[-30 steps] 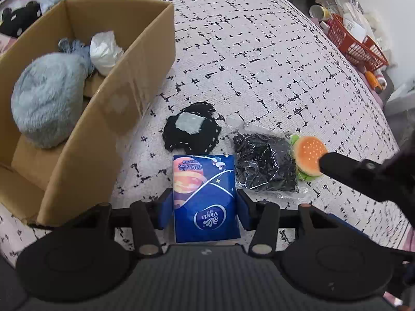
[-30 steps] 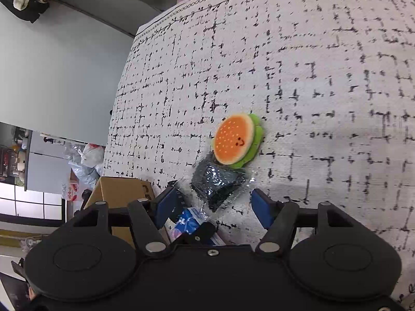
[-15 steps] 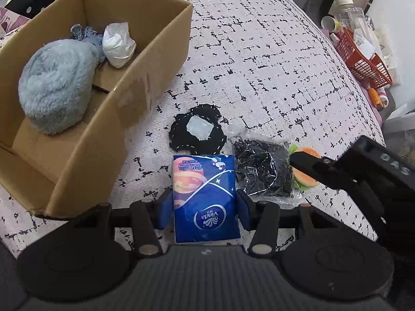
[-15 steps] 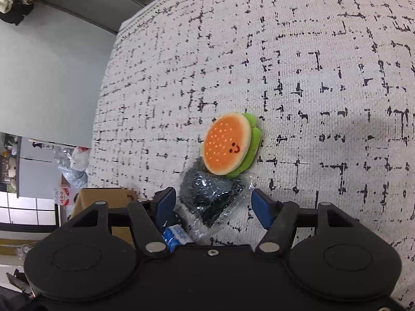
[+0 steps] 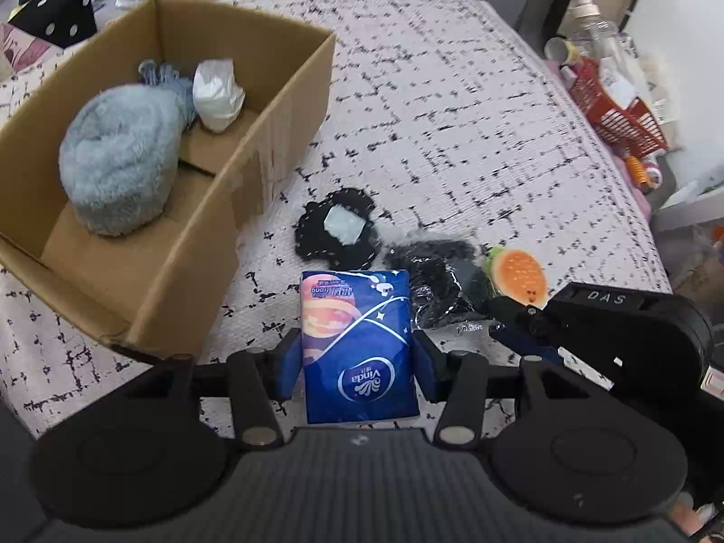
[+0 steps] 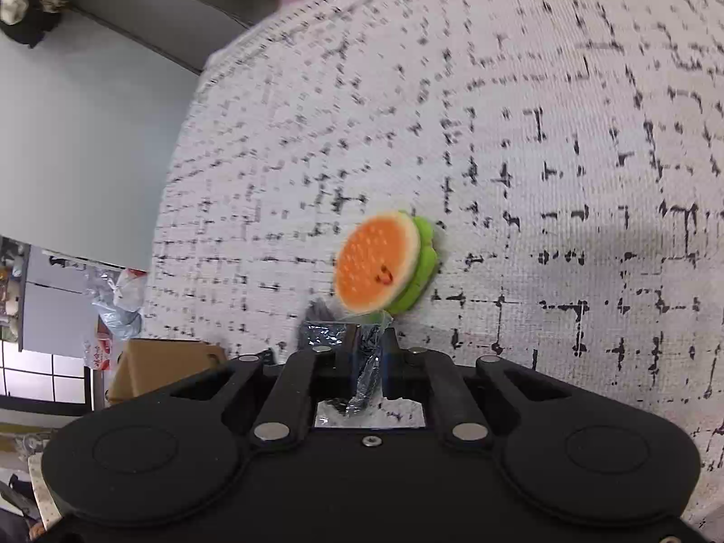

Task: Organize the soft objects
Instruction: 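Lift the tissue pack and black bag and carry both over the box, then open both grippers to drop the tissue pack and black bag into the box, then move both tools toward the black lace item and burger plush, then grasp the black lace item with the left gripper while the right gripper grasps the burger plush, then lift the lace item and burger plush and carry both over the box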

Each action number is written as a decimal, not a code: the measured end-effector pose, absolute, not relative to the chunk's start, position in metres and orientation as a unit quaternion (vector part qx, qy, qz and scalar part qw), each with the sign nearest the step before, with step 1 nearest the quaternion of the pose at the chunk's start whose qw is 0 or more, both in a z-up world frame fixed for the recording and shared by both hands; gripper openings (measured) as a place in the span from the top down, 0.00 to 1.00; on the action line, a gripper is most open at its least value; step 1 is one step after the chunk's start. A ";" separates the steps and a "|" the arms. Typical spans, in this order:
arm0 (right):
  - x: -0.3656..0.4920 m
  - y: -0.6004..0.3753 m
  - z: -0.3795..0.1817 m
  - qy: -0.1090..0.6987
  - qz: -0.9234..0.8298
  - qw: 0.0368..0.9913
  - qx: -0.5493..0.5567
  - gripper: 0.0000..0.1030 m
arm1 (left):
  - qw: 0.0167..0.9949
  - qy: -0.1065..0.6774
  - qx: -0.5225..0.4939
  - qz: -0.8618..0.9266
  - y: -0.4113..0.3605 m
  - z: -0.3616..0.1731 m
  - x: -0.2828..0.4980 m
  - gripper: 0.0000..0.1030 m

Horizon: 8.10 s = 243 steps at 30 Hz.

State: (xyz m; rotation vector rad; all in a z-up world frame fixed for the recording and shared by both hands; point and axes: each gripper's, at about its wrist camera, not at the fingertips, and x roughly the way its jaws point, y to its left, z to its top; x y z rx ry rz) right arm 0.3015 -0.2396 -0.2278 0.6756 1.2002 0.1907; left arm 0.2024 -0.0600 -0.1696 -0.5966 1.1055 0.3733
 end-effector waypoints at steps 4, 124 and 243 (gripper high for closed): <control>0.291 -0.245 -0.215 0.538 0.097 0.775 0.315 1.00 | 0.805 0.499 -0.274 0.170 -0.061 -0.155 0.195 0.52; 0.222 -0.182 -0.085 0.397 0.216 0.873 0.185 0.00 | 0.883 0.432 -0.121 0.140 0.006 -0.056 0.177 0.24; 0.271 -0.258 -0.154 0.438 0.127 0.835 0.309 0.84 | 0.891 0.431 -0.114 0.083 -0.033 -0.082 0.214 0.92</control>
